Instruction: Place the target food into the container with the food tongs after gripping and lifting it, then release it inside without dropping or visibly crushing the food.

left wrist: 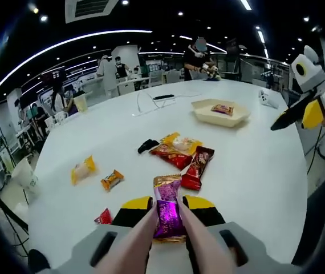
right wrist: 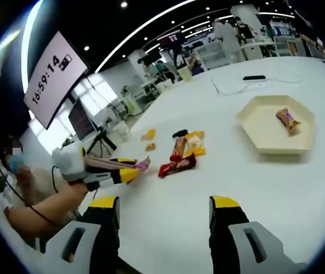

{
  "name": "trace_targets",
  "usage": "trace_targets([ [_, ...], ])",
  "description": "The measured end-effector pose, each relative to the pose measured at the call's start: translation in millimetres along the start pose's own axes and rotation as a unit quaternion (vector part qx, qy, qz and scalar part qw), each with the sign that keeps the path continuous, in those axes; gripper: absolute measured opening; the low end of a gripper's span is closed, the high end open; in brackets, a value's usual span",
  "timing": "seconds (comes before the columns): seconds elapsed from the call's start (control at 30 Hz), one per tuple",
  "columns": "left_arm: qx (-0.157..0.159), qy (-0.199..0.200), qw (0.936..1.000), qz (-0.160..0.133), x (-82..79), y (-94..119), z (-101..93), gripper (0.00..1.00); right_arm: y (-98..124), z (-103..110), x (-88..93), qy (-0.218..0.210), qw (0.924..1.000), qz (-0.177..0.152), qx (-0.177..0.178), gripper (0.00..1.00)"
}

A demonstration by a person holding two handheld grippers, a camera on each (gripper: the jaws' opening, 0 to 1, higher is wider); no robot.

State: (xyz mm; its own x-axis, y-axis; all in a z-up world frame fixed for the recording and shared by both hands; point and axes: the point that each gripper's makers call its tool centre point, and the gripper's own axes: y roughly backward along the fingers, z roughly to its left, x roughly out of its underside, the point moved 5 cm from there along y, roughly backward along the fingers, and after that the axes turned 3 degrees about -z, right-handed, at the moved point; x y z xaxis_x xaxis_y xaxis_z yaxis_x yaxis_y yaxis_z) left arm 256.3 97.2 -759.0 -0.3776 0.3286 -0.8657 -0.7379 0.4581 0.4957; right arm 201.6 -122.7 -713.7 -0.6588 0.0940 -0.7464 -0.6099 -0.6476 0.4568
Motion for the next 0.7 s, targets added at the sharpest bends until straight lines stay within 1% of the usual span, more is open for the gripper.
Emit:
trace_targets([
  [0.13, -0.001, 0.010, 0.9999, 0.004, 1.6, 8, -2.5, 0.19, -5, 4, -1.8, -0.001, 1.0000, -0.002, -0.008, 0.64],
  [0.17, -0.001, 0.012, 0.9999, 0.005, 0.3, 10, -3.8, 0.19, -6, 6, -5.0, -0.001, 0.9999, -0.008, -0.012, 0.64],
  [0.27, 0.000, 0.005, 1.0000, 0.000, -3.7, 15, -5.0, 0.19, -7, 9, -7.1, -0.003, 0.9998, -0.013, -0.017, 0.64],
  [0.4, -0.003, 0.006, 0.9999, -0.008, -5.9, 20, -5.5, 0.19, -8, 10, -2.1, 0.003, 0.9998, -0.002, -0.019, 0.64],
  [0.53, -0.010, 0.022, 0.9996, -0.015, -6.1, 24, -3.5, 0.19, -9, 12, 1.5, -0.001, 0.9997, 0.004, -0.022, 0.64],
  [0.7, -0.016, 0.033, 0.9992, -0.019, -8.2, 26, -3.1, 0.19, -8, 15, -0.1, 0.006, 0.9996, 0.006, -0.027, 0.64],
])
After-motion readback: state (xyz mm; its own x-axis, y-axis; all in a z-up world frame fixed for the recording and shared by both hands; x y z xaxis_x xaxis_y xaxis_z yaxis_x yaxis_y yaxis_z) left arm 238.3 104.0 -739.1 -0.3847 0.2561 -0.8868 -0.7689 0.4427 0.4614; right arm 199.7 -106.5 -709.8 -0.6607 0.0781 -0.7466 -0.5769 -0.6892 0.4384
